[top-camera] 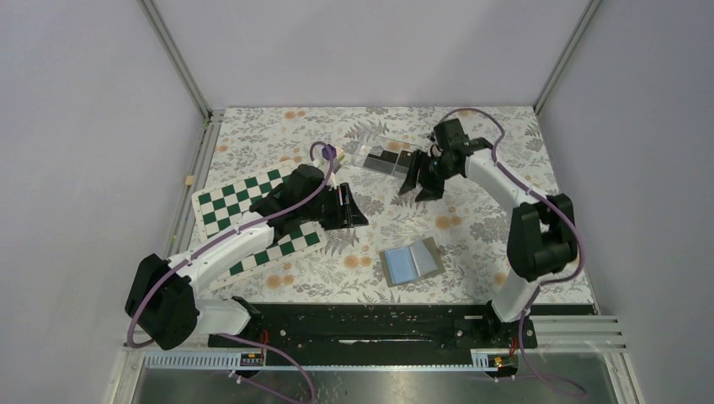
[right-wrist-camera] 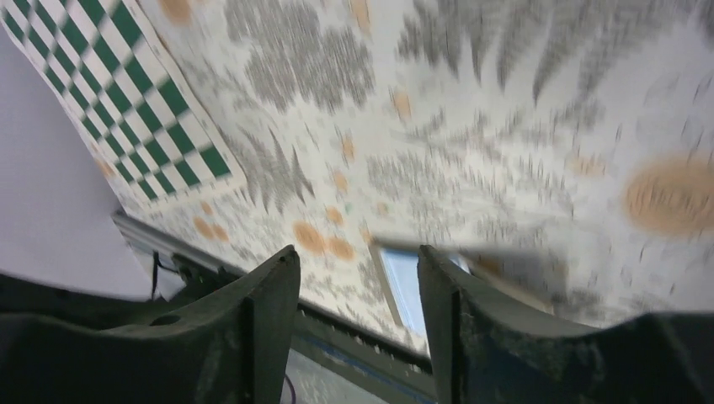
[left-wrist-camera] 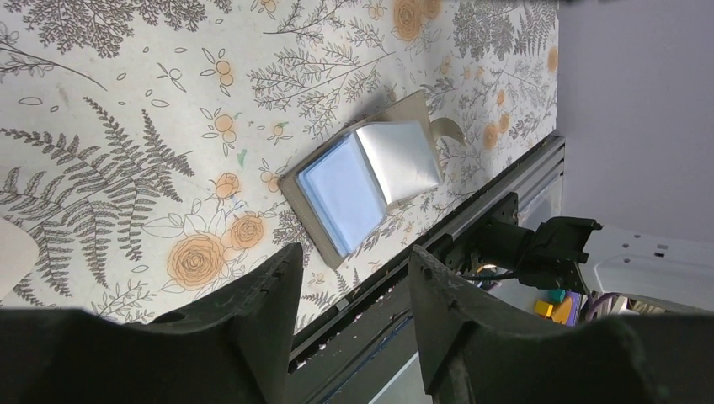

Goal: Put the credit cards into the card holder
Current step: Move the storage box to the center of the board.

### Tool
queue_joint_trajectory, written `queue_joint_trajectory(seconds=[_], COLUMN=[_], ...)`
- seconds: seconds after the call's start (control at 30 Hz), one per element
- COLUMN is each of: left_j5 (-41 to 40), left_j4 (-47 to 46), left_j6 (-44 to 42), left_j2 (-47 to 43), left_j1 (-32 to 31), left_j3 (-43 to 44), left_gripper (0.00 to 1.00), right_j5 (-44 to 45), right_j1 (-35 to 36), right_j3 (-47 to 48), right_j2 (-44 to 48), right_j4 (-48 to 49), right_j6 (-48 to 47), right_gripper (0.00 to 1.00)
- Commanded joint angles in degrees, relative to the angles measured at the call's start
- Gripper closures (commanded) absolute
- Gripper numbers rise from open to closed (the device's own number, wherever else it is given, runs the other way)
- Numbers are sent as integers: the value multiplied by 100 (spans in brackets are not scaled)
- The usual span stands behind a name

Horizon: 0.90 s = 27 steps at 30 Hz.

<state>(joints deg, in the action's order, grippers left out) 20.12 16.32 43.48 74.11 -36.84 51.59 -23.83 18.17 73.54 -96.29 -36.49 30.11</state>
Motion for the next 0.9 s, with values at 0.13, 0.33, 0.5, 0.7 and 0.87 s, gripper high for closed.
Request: queue_joint_trajectory(seconds=[0.13, 0.33, 0.5, 0.7, 0.87], left_j5=[-21, 20, 43, 73, 96], left_j4=[357, 485, 486, 465, 425], left_j6=[-402, -555, -601, -622, -607], left_j2=[-456, -517, -529, -563, -535], left_j1=[93, 99, 98, 98, 98], left_j3=[-18, -110, -229, -328, -334], left_gripper=[50, 50, 49, 49, 49], right_j5=[518, 842, 974, 855, 681], right_j1=[-574, -820, -839, -840, -837], right_j3=[2751, 4810, 6725, 6561, 6067], right_j2=[-1938, -3317, -4535, -4673, -4557], right_j4=[-908, -1776, -2767, -2742, -2642], right_j6=[60, -40, -208, -305, -505], right_gripper=[32, 34, 40, 49, 60])
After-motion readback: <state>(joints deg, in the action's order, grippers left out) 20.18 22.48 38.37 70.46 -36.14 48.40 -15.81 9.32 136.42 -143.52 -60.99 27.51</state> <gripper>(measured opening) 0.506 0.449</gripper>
